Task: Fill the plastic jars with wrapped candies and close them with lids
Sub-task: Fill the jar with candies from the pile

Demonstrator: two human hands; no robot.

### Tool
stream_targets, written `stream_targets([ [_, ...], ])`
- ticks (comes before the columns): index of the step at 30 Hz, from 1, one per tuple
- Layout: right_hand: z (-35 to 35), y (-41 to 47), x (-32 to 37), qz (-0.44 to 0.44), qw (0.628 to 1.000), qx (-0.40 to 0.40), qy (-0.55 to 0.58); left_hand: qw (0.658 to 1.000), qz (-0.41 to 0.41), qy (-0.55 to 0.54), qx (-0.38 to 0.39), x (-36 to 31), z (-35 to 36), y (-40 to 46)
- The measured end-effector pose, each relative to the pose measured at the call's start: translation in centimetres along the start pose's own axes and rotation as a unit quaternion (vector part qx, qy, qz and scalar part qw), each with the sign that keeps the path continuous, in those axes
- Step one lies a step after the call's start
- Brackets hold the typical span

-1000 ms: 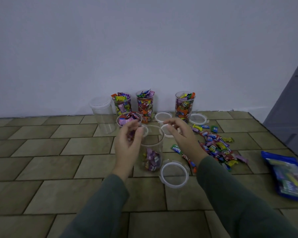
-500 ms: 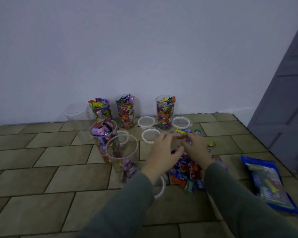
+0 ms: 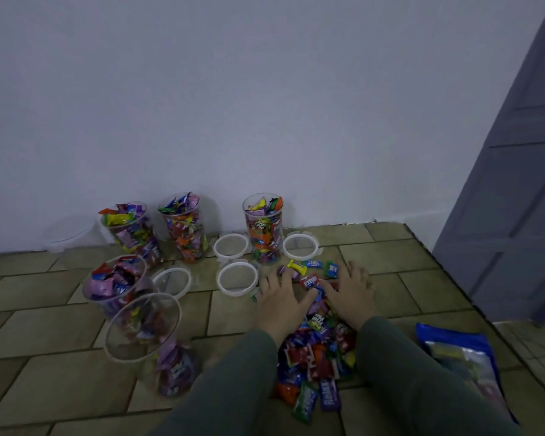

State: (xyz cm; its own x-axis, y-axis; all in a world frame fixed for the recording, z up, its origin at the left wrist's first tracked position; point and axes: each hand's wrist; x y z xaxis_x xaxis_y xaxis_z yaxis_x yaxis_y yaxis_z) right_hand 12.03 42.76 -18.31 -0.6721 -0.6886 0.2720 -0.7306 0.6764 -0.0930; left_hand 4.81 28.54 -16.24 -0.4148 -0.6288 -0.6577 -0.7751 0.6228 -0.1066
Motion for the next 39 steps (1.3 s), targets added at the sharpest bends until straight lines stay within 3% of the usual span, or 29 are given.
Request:
stream_targets([
  [7,0.3,2.5,-0.5,-0.146,0.975,-0.091,-0.139,0.995,0.04,0.084,0.02,-0.2,1.1,3.1],
  [12,1.1,2.8,-0.9,-0.161,0.973,-0.127,-0.109,0.997,0.043,0.058,-0.041,-0.3,1.1,3.4],
  [15,1.3,3.0,-1.0,-0.165,0.97,-0.149,-0.1,0.994,0.004,0.076,-0.08,-0.6,0.8,2.6],
  [20,1.0,2.8,-0.9,-0.25,0.955,-0.103,-0.121,0.998,-0.019,0.065,0.005,-1.1,1.1,1.4],
  [27,1.2,2.4,-0.5,-0.221,0.962,-0.129,-0.093,0.991,0.038,0.124,-0.016,0.0,1.2,0.9],
  [32,0.6,1.8,0.5,-0.204,0.964,-0.122,-0.119,0.981,0.045,0.191,-0.011,-0.1,1.9,1.3],
  [39,0.0,1.5,1.2,-0.189,0.965,-0.113,-0.144,0.977,0.031,0.205,-0.044,-1.1,1.2,1.5],
])
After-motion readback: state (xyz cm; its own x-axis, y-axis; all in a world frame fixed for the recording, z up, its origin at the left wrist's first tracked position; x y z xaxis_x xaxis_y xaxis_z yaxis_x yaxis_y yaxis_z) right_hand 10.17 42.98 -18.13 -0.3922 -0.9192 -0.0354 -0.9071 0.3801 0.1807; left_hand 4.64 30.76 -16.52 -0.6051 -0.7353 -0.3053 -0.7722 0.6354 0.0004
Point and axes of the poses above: each hand's wrist, its own y-axis towards the middle knuckle, its own z-axis out of the palm, x = y × z, and after that the axes turned 14 degrees about -y, right-handed
